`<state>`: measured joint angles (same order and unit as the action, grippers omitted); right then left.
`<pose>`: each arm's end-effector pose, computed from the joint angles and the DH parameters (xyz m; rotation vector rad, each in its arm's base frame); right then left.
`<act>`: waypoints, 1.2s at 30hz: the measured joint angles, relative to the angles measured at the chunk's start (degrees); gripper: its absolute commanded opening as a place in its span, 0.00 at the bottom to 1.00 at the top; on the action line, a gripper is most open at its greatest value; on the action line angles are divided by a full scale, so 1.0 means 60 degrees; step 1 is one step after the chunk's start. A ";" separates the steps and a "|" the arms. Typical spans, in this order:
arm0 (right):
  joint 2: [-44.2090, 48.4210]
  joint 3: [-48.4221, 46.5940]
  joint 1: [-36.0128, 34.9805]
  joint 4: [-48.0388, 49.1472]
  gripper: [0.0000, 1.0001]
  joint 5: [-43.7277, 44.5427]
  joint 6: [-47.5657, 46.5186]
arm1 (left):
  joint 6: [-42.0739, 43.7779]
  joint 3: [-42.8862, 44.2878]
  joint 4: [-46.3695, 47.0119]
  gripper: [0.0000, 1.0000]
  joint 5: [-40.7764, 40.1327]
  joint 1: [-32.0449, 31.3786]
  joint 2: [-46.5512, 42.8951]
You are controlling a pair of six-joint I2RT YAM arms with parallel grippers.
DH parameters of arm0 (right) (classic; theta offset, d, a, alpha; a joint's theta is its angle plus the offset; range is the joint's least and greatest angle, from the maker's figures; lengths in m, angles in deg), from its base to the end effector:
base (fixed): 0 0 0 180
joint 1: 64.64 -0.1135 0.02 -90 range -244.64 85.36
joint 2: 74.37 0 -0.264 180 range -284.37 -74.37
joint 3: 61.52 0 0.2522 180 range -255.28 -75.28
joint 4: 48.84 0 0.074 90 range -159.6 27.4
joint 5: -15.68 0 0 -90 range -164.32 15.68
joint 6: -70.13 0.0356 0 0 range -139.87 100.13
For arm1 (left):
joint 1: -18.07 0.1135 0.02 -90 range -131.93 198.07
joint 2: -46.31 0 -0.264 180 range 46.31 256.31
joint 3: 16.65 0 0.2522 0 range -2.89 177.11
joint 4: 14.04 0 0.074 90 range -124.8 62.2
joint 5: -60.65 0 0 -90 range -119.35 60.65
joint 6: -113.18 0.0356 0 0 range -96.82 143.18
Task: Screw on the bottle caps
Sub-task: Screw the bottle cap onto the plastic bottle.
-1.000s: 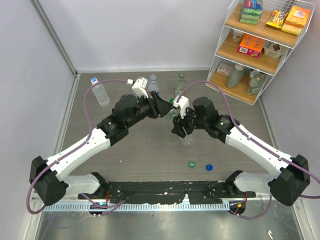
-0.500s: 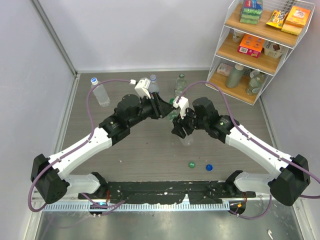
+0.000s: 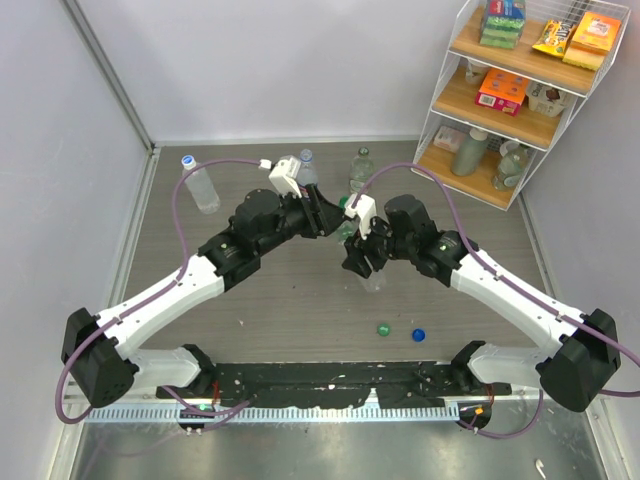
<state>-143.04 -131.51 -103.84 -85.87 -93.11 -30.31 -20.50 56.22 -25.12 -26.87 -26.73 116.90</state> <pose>0.1970 0.1755 0.3024 -1.1033 1.9367 0.6388 0.2065 -0.2072 0.3558 0.0531 1.8725 -1.1490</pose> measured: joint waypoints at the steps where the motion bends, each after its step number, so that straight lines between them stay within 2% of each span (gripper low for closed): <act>1: 0.0000 0.0000 -0.0011 -0.0004 0.01 0.0000 0.0000 | 0.0033 0.0000 0.0000 0.50 -0.0015 0.0000 0.0000; 6: -0.0004 0.0000 -0.0022 -0.0036 0.01 0.0000 -0.0033 | 0.0080 0.0000 -0.0055 0.47 -0.0069 -0.0011 -0.0036; 8: -0.0033 0.0000 -0.0029 -0.0062 0.01 0.0000 -0.0040 | 0.0106 0.0000 -0.0084 0.41 -0.0087 -0.0022 -0.0087; 11: -0.0120 0.0000 -0.0036 -0.0109 0.01 -0.0007 -0.0047 | 0.0131 0.0000 -0.0135 0.24 -0.0266 -0.0026 -0.0229; 12: -0.0124 0.0000 -0.0036 -0.0066 0.01 -0.0022 -0.0058 | 0.0135 0.0000 -0.0171 0.23 -0.0299 -0.0026 -0.0273; 13: -0.0124 0.0000 -0.0040 -0.0058 0.01 -0.0025 -0.0058 | 0.0146 0.0000 -0.0171 0.24 -0.0310 -0.0026 -0.0295; 15: -0.0124 0.0000 -0.0040 -0.0058 0.01 -0.0036 -0.0062 | 0.0182 0.0000 -0.0193 0.35 -0.0328 -0.0036 -0.0317; 18: -0.0124 0.0000 -0.0069 -0.0069 0.01 -0.0040 -0.0066 | 0.0186 0.0000 -0.0244 0.43 -0.0273 -0.0036 -0.0313; 22: -0.0124 0.0000 -0.0073 -0.0106 0.01 -0.0036 -0.0062 | 0.0248 0.0000 -0.0368 0.43 -0.0229 -0.0036 -0.0310; 26: -0.0124 0.0000 -0.0073 -0.0127 0.01 -0.0036 -0.0062 | 0.0302 0.0004 -0.0401 0.39 -0.0142 -0.0040 -0.0310; 28: -0.0124 0.0000 -0.0073 -0.0142 0.01 -0.0036 -0.0062 | 0.0324 0.0004 -0.0401 0.40 -0.0117 -0.0047 -0.0310; 36: -0.0098 0.0036 -0.0073 -0.0138 0.01 -0.0004 -0.0044 | 0.0364 0.0113 -0.0426 0.15 0.0036 -0.0058 -0.0175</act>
<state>-143.63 -131.29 -104.28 -86.70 -93.13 -30.57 -18.31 56.90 -27.68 -26.65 -27.07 115.85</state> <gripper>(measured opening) 0.579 0.362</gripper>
